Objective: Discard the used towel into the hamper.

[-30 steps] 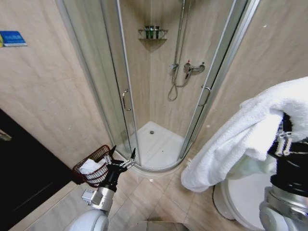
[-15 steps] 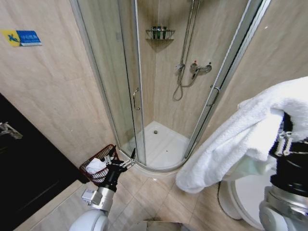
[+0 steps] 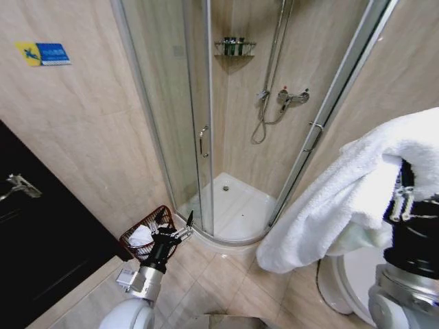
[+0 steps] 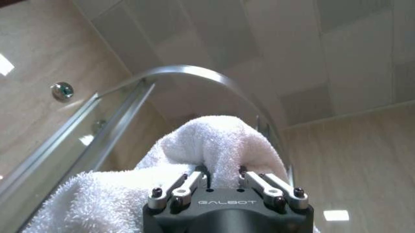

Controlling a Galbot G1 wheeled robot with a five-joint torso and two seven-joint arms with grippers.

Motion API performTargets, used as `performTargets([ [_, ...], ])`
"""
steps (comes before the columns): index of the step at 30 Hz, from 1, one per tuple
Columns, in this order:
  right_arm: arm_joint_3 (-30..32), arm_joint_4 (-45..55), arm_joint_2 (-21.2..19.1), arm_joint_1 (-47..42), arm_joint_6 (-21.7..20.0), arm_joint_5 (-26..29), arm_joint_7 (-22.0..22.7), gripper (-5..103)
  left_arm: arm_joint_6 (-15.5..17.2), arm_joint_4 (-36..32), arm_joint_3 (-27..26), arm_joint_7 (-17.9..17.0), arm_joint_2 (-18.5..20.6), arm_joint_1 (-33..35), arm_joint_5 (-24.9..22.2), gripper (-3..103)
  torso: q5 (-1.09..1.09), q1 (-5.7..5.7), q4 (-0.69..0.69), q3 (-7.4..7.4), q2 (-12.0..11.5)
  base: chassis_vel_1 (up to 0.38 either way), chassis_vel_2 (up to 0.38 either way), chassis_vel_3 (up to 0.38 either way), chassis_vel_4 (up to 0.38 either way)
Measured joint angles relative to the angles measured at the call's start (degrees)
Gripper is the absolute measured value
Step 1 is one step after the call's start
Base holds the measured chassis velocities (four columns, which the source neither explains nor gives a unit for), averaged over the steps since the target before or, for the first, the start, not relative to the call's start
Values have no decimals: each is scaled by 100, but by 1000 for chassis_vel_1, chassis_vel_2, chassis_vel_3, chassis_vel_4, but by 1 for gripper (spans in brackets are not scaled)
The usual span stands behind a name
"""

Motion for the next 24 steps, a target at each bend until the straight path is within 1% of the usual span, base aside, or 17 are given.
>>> performTargets([
  [5,-21,1,-31,37,2,59,36,20,0,0,-1,0,3,0,0,100,-3,-3,-1,-2,-2,162,158,-159,-162],
  [6,-25,2,-41,46,1,86,55,20,0,0,-1,0,3,0,0,100,-8,-3,-1,-2,-2,121,130,-138,-73],
  [7,-27,2,-48,55,-1,104,62,20,0,0,-1,0,3,0,0,100,-1,-4,0,-3,-2,121,0,-59,-73],
  [8,-27,2,-48,55,-1,104,62,20,0,0,-1,0,3,0,0,100,-1,-4,0,-3,-2,121,0,-59,-73],
  [9,-35,2,-54,63,-1,110,60,20,0,0,-2,0,2,0,0,100,0,-4,3,-3,-3,67,51,-4,-20],
  [13,-63,2,-57,79,7,117,49,20,0,0,0,0,0,0,0,100,4,-5,1,-5,-9,-30,6,24,20],
  [15,-68,2,-73,91,18,128,43,20,0,0,1,0,0,0,0,100,2,-15,-2,-11,-27,-72,-24,66,56],
  [17,-69,1,-83,97,19,136,42,20,0,0,1,0,-2,0,0,100,3,-21,-1,-16,-37,-37,-29,82,40],
  [18,-66,1,-107,115,19,157,39,20,0,0,1,0,-2,0,0,100,3,-37,3,-29,-65,-6,10,39,60],
  [19,-59,1,-117,124,19,171,38,20,0,0,1,0,-2,0,0,100,1,-43,3,-35,-76,-6,10,41,60],
  [20,-12,1,-149,162,15,219,37,20,0,0,1,0,-1,0,0,100,0,-56,1,-54,-105,0,0,0,0],
  [24,66,1,-215,205,6,295,38,20,0,0,0,0,1,0,0,100,-1,-72,1,-78,-143,56,37,14,25],
])
